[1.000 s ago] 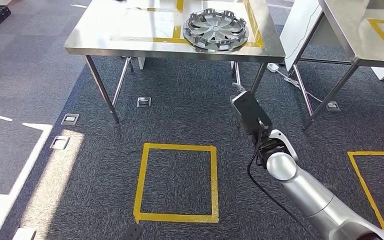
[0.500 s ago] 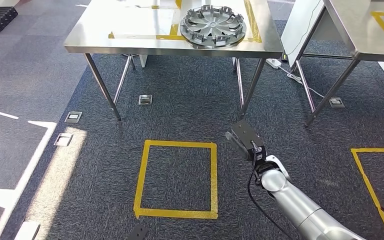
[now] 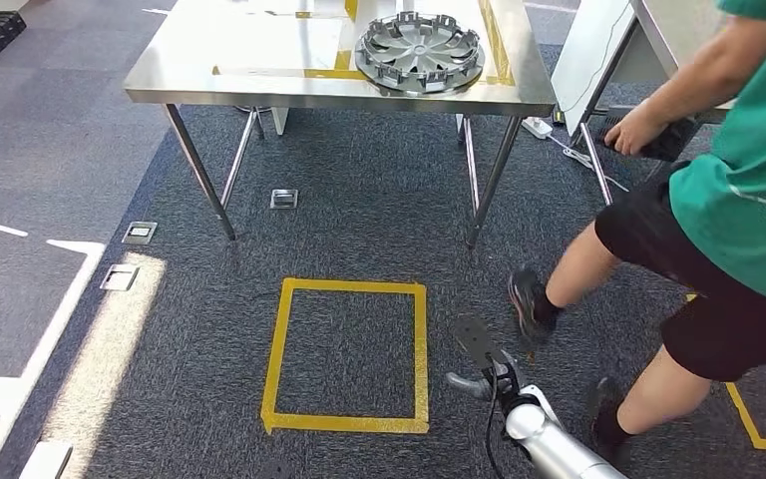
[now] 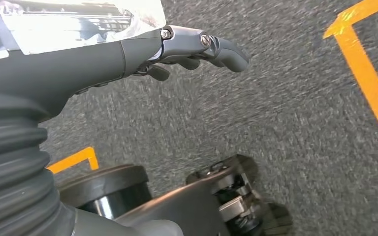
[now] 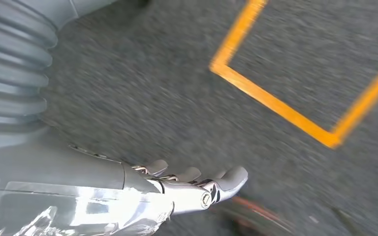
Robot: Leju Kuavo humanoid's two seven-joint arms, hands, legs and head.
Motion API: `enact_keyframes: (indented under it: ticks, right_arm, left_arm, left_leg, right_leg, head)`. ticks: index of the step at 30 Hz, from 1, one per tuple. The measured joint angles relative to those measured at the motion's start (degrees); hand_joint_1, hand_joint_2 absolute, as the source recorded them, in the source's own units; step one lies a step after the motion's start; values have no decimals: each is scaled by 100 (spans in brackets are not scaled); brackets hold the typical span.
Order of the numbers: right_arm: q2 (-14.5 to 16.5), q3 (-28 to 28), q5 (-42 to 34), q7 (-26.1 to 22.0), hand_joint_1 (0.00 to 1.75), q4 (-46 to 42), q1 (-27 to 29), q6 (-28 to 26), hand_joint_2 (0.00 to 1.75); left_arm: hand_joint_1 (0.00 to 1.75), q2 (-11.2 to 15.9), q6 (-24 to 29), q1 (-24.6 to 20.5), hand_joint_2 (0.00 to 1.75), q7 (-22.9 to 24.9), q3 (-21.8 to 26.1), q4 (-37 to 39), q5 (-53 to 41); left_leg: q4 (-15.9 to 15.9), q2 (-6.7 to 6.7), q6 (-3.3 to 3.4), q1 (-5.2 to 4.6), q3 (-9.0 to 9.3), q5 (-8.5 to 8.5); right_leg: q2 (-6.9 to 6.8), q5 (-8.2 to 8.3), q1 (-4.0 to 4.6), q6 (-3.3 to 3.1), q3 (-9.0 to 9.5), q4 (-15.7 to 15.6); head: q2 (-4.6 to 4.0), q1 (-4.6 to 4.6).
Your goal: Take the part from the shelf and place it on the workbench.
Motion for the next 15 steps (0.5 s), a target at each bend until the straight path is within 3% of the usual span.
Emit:
enact_keyframes:
  ticks: [2, 4, 5, 6, 7, 9, 11, 15]
  right_arm:
    - [44, 1, -33, -13, 0, 200, 78, 16, 175]
    - [84, -1, -115, -11, 0, 392, 158, 52, 175]
    - [106, -3, -168, 2, 0, 491, 216, 78, 175]
    - [132, -5, -218, 19, 0, 584, 280, 102, 175]
    - [160, -7, -259, 33, 0, 669, 345, 117, 175]
    - [222, -13, -345, 51, 0, 842, 458, 128, 175]
    - [291, -21, -449, 66, 0, 1027, 580, 126, 175]
    - [385, -33, -622, 80, 0, 1292, 850, 121, 175]
  left_arm:
    - [0, -13, 35, -1, 175, 14, -17, -17, 28]
    - [0, -16, 61, 4, 175, 28, -25, -27, 58]
    - [0, -16, 70, 9, 175, 33, -30, -28, 76]
    - [0, -15, 74, 11, 175, 38, -36, -31, 93]
    - [0, -14, 77, 12, 175, 39, -43, -38, 108]
    - [0, -14, 90, 11, 175, 37, -57, -54, 142]
    - [0, -14, 121, 12, 175, 28, -63, -66, 196]
    - [0, -16, 165, 39, 175, 10, -66, -72, 282]
  left_leg:
    - [-34, 7, 41, 36, -4, 38]
    - [-34, 9, 52, 43, -14, 45]
    - [-32, 10, 50, 46, -16, 46]
    - [-30, 11, 47, 50, -16, 47]
    - [-25, 10, 39, 56, -16, 46]
    - [-6, 9, -8, 64, -17, 33]
    - [21, 9, -92, 59, -39, 28]
    - [6, 10, -225, 81, -59, 37]
  right_leg:
    - [19, -297, -26, 75, -179, 428]
    - [27, -641, -77, 144, -469, 1140]
    - [27, -707, -103, 170, -555, 1379]
    - [27, -672, -126, 189, -556, 1430]
    - [26, -547, -146, 204, -463, 1279]
    - [17, -226, -169, 220, -86, 572]
    - [17, -83, -155, 175, 185, 9]
    - [30, -69, -123, 17, 203, -116]
  head:
    - [-1, 30]
    - [-1, 58]
    - [-1, 62]
    - [-1, 64]
    - [-1, 69]
    - [-1, 73]
    - [-1, 72]
    - [0, 60]
